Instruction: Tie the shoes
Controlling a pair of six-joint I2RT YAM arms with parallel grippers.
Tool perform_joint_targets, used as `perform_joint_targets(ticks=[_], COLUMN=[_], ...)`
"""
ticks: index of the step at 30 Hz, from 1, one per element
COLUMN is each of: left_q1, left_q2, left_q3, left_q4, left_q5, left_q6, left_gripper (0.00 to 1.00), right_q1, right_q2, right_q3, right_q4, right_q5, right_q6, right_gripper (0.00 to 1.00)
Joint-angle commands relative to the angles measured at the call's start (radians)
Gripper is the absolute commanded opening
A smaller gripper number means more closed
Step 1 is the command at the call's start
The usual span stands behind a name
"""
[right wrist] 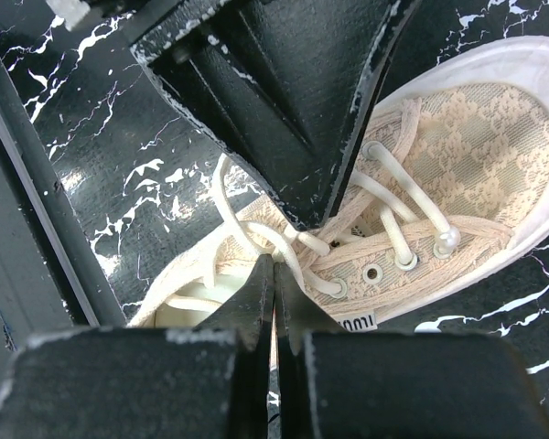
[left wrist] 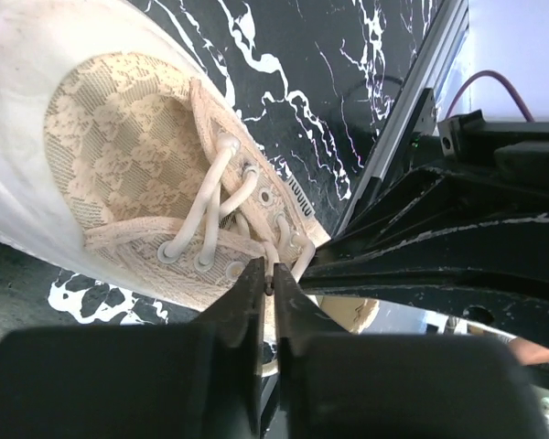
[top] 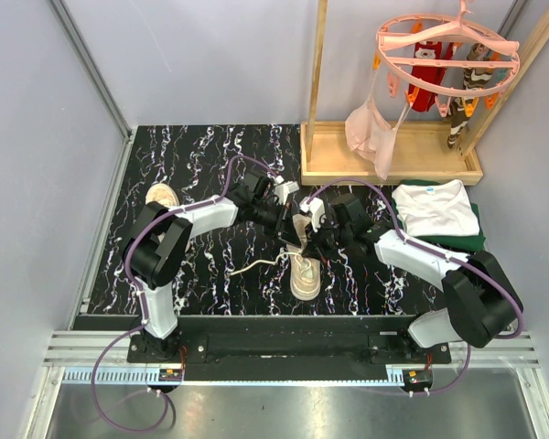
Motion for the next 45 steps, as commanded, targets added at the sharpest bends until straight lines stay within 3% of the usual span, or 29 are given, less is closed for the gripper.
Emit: perform_joint_targets(ticks=[1,9,10,13,17,27,34,45], left_q1=[0.001,0.065,0.070,0.079,0.082,0.099,0.100,0.122], left_q2=[-0.030,-0.049,-0.049,-0.052,-0.053,-0.001,0.043,0.152], left_q3=[0.009,0.089,0.104,0.116,0.110,0.135,0.152,0.228], left_q4=[0.034,-0.024,-0.032,-0.048,-0.063,-0.146,-0.167,-0.284], left_q5=[0.030,-0.001,0.001,0.010,0.000,-0.008,-0.011,-0.005], left_q6=[0.010,0.053,0.057,0.065,0.080,0.077,0.071,0.158], left_gripper=[0.00,0.00,0.00,0.00,0.00,0.00,0.00,0.00], right_q1=[0.008,0.005,0.008,0.008,0.027,0.319,0.383,0.396], right_q2=[0.001,-0.071,-0.091,-0.103,-0.059,0.168,0.343,0.484], right_q3=[0.021,0.183,0.208,0.266,0.344,0.478,0.479,0.492], right_q4=[0.042,-0.229,-0.269,-0.338,-0.383,-0.306,-0.095,-0.006], right_q5=[0.026,0.006,0.001,-0.025,-0.065,0.049,0.066,0.047], right_q6=[0.006,-0.104,-0.118,-0.164,-0.212,-0.290,-0.329,-0.471], right_gripper=[0.06,0.42,0.53,0.71,0.79,0.79,0.69,0.65])
